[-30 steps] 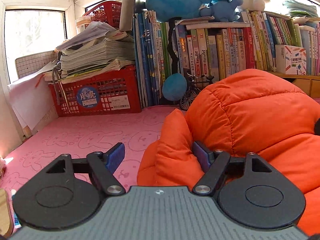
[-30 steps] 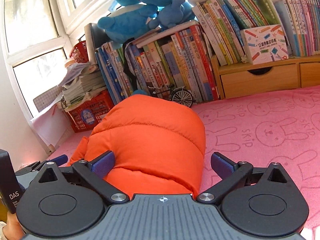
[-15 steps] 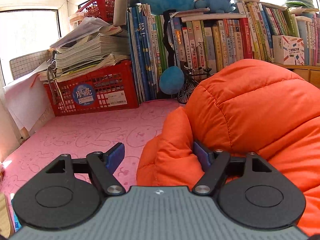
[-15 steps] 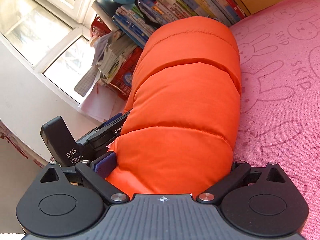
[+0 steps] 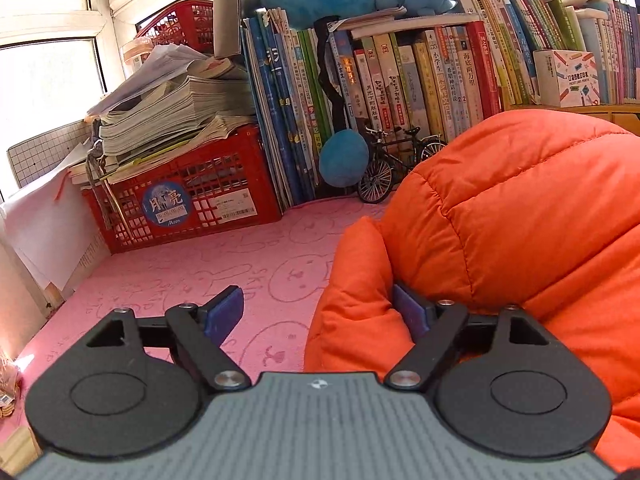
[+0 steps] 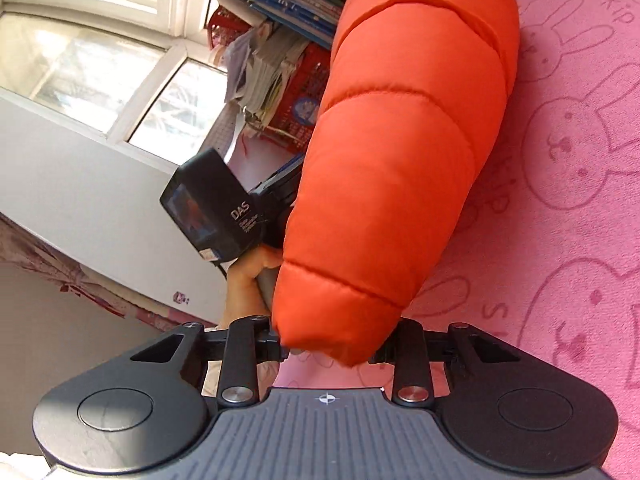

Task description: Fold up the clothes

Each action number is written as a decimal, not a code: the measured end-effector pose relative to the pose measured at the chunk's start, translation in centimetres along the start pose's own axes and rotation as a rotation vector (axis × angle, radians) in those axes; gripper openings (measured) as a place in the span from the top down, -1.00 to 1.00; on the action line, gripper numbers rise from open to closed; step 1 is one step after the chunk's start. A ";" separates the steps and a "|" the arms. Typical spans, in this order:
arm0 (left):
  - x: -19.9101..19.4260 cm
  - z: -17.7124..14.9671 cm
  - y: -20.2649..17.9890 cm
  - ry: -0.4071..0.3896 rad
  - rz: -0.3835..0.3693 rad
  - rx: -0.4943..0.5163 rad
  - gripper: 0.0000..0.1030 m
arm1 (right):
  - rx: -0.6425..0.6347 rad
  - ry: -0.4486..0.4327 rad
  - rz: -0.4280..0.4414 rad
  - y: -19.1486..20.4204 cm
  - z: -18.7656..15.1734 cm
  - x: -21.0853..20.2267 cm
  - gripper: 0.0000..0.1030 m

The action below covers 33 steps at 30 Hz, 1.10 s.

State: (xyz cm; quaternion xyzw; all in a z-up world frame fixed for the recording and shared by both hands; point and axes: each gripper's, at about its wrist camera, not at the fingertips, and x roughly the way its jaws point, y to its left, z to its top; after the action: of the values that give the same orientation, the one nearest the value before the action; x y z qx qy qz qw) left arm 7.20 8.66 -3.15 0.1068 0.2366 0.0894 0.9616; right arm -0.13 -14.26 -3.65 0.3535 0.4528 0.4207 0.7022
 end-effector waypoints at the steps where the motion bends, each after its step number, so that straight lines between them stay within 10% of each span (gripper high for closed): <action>1: 0.1 0.0 0.0 0.000 0.000 -0.002 -0.60 | -0.016 0.025 0.008 0.4 -0.5 0.3 0.44; 8: 0.0 -0.4 0.1 -0.016 -0.006 -0.020 -0.60 | -0.144 -0.079 -0.096 1.3 -0.5 -2.3 -0.03; 15: 0.0 -0.8 0.4 -0.026 -0.027 -0.049 -0.60 | -0.062 -0.157 -0.121 -1.0 0.4 -6.3 -1.00; 19: 0.3 -0.8 0.7 -0.015 -0.049 -0.072 -0.60 | -0.095 -0.260 -0.235 -1.3 1.9 -7.6 -1.00; 33: 1.0 -1.0 1.7 0.021 -0.082 -0.136 -0.60 | -0.065 -0.208 -0.186 -6.0 16.7 1.1 -1.00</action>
State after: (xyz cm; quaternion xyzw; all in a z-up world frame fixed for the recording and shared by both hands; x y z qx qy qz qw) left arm 7.39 10.72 -3.99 0.0307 0.2443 0.0669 0.9669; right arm 17.35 -17.51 -3.57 0.3289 0.3944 0.3293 0.7923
